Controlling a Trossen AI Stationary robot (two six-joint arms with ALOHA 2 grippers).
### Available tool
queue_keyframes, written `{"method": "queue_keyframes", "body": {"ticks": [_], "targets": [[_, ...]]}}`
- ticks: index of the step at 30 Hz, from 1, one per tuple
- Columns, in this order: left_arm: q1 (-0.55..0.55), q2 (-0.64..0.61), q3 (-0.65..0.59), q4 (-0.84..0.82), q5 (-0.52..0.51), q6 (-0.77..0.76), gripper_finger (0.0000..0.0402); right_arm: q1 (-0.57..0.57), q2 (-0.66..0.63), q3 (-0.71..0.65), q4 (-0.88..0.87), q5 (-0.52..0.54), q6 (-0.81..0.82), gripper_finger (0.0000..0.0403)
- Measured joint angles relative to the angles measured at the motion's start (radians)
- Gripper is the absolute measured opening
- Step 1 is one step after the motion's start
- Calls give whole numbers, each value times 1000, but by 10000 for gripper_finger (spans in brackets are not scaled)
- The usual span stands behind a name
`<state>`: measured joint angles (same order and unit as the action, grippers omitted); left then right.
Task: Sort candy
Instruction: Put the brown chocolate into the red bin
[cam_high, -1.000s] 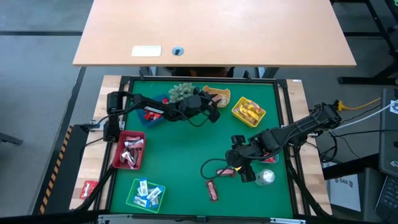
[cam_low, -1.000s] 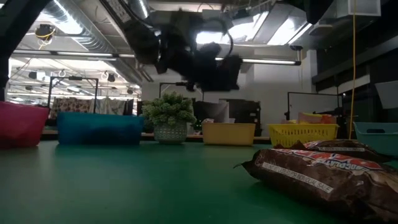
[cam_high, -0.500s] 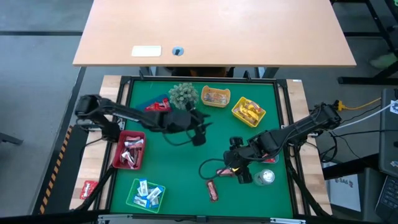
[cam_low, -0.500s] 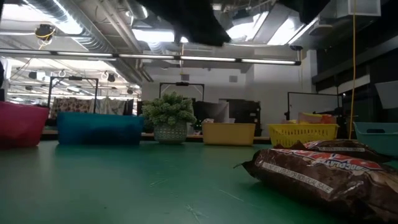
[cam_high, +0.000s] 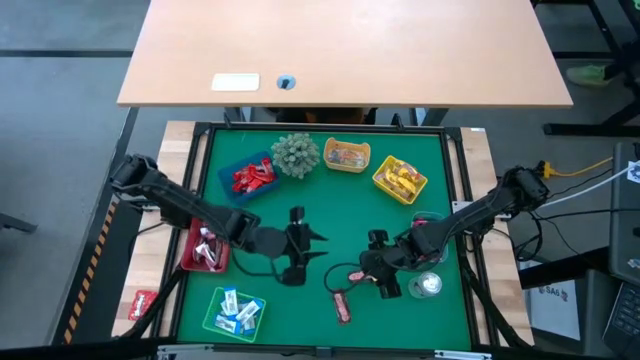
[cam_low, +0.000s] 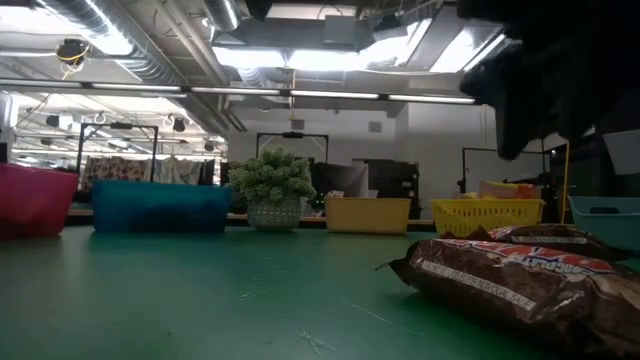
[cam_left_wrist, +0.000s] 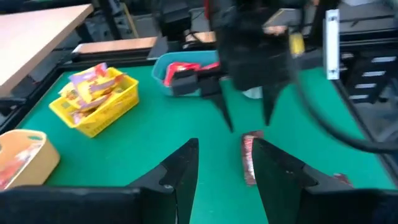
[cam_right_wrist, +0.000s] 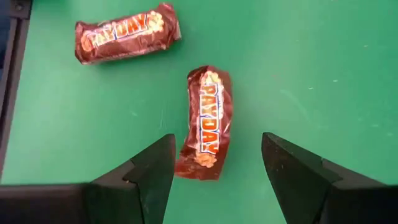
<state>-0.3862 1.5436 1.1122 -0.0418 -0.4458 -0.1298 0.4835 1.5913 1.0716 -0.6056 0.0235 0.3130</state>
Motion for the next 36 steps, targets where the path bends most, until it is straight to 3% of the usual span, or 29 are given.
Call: {"method": "queue_keyframes", "body": {"ticks": [12,30,36], "targets": [[-94,0,0,5,-8,-2,136,1,0,-184,267,-2,0,238],[-105,0,0,-9,-10,-29,136,2,110,-247,381,24,-2,237],[-105,0,0,-15,-9,-28,136,1,120,-247,383,24,-3,198]]}}
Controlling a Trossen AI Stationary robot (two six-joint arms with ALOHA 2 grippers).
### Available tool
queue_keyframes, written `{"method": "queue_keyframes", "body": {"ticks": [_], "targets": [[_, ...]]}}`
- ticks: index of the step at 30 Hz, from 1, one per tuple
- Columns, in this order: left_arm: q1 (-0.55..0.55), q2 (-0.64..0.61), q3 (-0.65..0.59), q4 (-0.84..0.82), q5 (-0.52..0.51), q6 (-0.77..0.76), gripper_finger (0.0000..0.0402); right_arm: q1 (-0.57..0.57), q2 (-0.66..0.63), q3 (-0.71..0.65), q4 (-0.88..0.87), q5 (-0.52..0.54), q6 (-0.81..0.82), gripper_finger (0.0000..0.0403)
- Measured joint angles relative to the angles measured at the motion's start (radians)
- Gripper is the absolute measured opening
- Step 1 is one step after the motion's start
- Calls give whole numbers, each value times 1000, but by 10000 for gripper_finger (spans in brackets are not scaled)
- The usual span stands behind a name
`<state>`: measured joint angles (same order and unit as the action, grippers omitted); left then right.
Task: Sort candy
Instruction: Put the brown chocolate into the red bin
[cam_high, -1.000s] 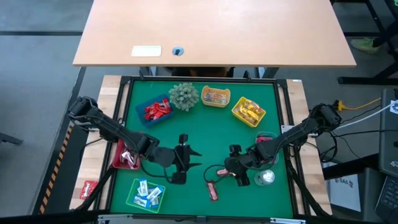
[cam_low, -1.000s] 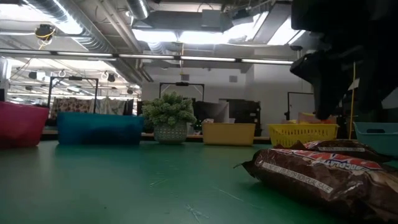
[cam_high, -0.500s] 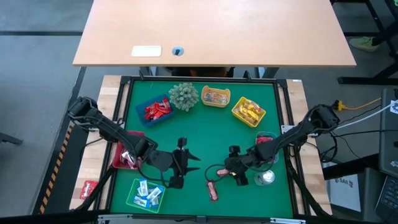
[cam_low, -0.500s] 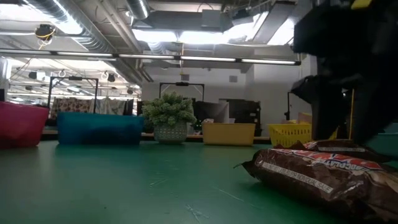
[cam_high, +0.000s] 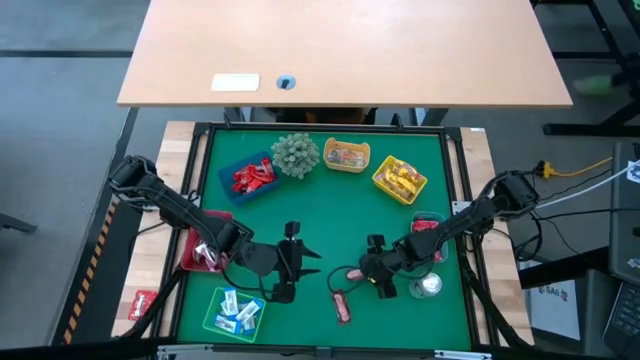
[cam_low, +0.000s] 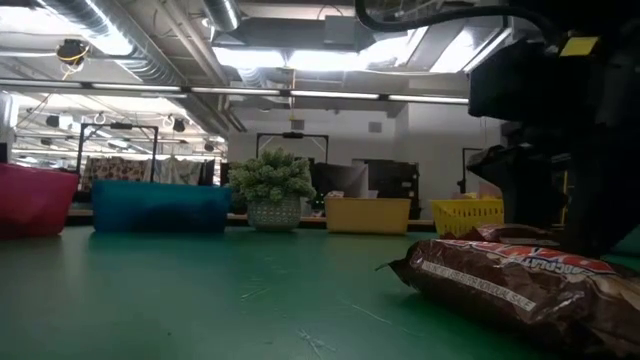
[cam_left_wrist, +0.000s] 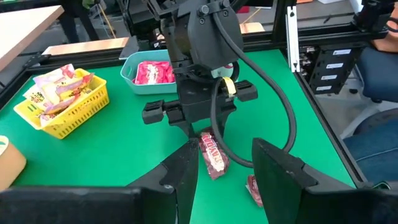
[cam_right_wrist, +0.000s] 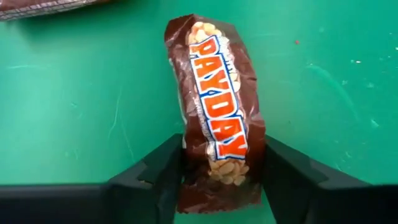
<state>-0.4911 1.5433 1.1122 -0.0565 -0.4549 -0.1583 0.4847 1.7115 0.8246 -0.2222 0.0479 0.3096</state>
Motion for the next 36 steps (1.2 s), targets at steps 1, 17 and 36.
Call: {"method": "queue_keyframes", "body": {"ticks": [1,17,36], "targets": [[0,0,0,-1,0,0,136,0,1,0,0,-2,0,186],[-15,0,0,-94,55,-200,136,-2,-115,44,-20,2,-1,77],[35,30,0,-18,-3,-9,196,-194,-118,296,-14,-148,-45,80]]}}
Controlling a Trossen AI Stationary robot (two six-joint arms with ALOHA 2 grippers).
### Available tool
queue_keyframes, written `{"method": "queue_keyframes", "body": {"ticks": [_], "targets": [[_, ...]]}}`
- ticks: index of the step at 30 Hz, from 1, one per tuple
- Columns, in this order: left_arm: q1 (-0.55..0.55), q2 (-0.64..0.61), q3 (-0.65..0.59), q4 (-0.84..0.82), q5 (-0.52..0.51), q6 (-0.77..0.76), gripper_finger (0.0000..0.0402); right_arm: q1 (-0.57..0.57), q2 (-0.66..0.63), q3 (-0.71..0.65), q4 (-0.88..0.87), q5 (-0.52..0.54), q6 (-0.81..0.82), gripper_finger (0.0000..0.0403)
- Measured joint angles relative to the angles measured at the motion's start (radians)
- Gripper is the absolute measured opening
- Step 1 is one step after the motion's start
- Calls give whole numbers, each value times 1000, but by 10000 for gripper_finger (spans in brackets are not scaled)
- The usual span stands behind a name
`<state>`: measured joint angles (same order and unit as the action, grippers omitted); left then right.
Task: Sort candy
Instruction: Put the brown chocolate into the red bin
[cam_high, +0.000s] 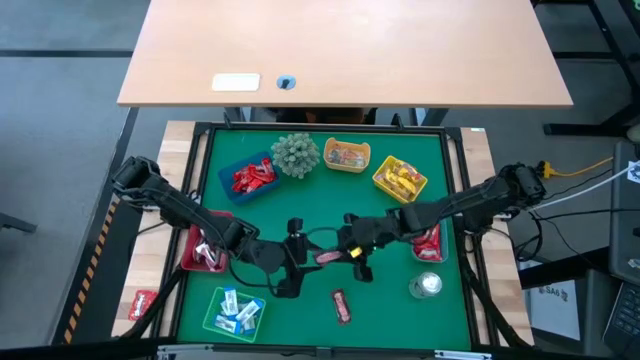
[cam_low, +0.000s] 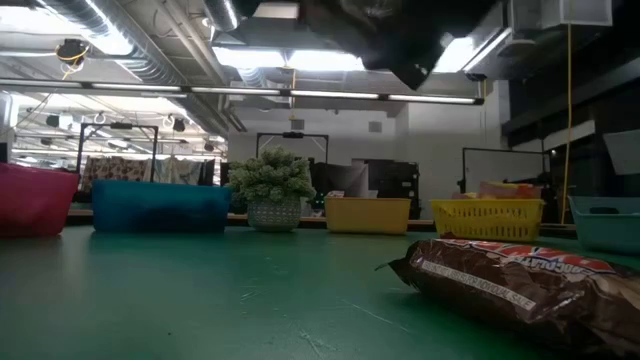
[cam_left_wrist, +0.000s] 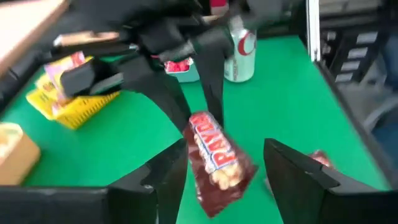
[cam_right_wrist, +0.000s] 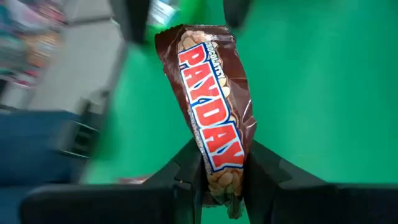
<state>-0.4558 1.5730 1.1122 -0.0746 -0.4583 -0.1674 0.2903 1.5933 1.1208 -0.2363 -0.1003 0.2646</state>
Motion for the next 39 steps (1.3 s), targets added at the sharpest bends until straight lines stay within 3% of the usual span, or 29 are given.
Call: {"method": "queue_keyframes", "body": {"ticks": [7,11,20,32,39], "targets": [[-27,0,1,0,-12,274,199,-74,-1,64,-4,-229,118,81],[-34,0,1,-2,-78,292,199,-94,-1,76,1,-310,131,81],[-28,0,1,1,-108,293,189,-94,-2,78,2,-320,132,81],[-28,0,1,0,-97,280,96,-94,-2,78,2,-287,131,81],[-28,0,1,0,-98,279,67,-94,-2,78,1,-277,130,81]]}}
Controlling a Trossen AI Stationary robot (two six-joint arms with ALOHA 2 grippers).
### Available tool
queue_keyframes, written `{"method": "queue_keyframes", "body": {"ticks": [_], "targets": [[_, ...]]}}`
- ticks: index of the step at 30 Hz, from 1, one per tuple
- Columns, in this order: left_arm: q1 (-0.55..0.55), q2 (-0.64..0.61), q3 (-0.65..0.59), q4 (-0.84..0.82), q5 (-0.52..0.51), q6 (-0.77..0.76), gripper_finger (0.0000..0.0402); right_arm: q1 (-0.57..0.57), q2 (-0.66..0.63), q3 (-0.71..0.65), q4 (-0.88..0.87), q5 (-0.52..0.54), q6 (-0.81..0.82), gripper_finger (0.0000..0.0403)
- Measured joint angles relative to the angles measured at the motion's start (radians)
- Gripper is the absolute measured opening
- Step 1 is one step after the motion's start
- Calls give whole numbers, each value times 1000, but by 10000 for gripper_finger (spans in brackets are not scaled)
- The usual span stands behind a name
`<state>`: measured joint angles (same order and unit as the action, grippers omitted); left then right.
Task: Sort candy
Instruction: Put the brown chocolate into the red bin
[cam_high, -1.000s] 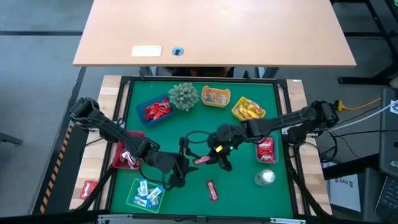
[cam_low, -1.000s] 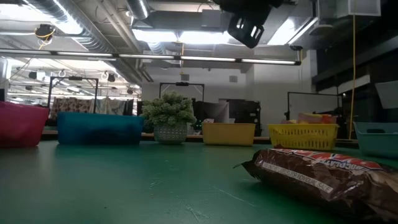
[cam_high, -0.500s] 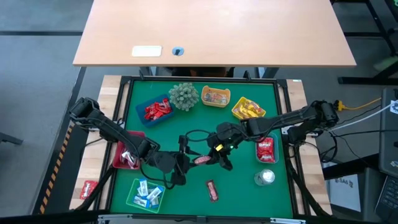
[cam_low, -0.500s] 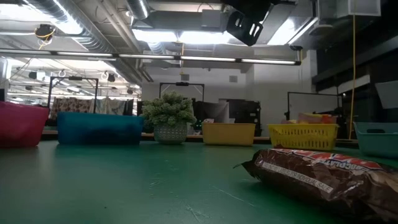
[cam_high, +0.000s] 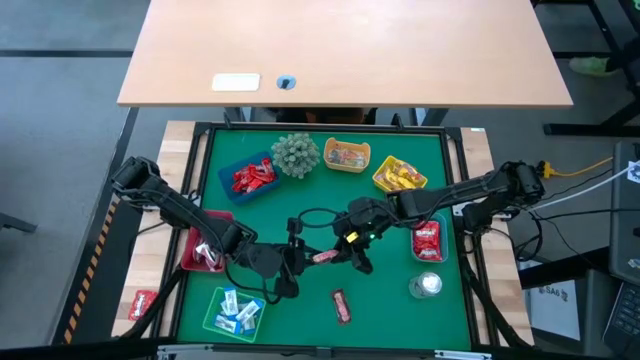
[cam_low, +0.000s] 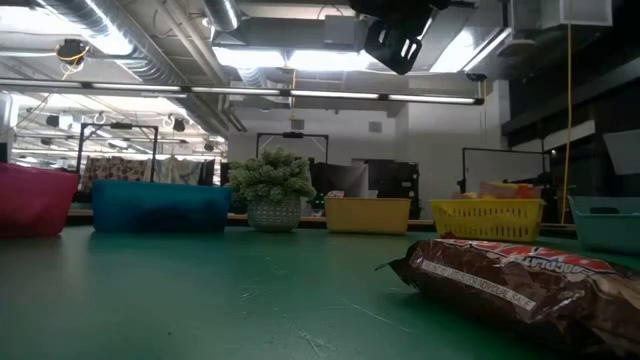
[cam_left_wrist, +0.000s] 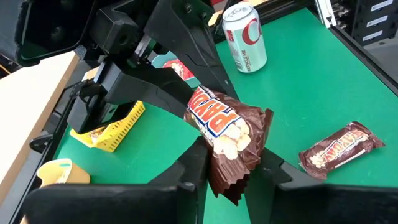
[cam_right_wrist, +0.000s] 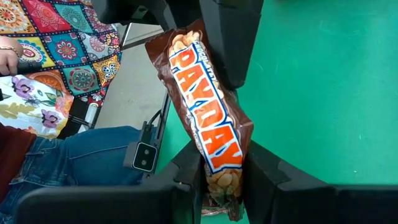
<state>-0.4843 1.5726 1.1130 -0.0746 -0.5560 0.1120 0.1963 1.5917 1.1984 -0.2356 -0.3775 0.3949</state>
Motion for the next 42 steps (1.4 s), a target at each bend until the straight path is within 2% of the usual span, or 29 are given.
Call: {"method": "queue_keyframes", "body": {"ticks": [6,16,23,26,29,32,36,42], "targets": [[0,0,0,2,0,0,65,0,0,0,0,-14,1,93],[0,0,0,1,0,-37,64,0,0,0,-7,-16,1,203],[-14,-65,-2,-46,-2,-123,64,0,0,0,-115,-26,1,235],[-27,-122,-2,-160,23,-206,64,0,0,0,-186,-27,0,236],[-38,-196,-1,-338,115,-343,64,0,0,-1,-248,-27,0,234],[-53,-265,-1,-531,205,-519,64,0,0,-1,-272,-27,-9,234],[-85,-336,-1,-767,251,-770,64,0,0,-1,-262,-26,-11,233],[-135,-385,-1,-1086,368,-1128,64,1,0,-1,-262,9,-37,233]]}}
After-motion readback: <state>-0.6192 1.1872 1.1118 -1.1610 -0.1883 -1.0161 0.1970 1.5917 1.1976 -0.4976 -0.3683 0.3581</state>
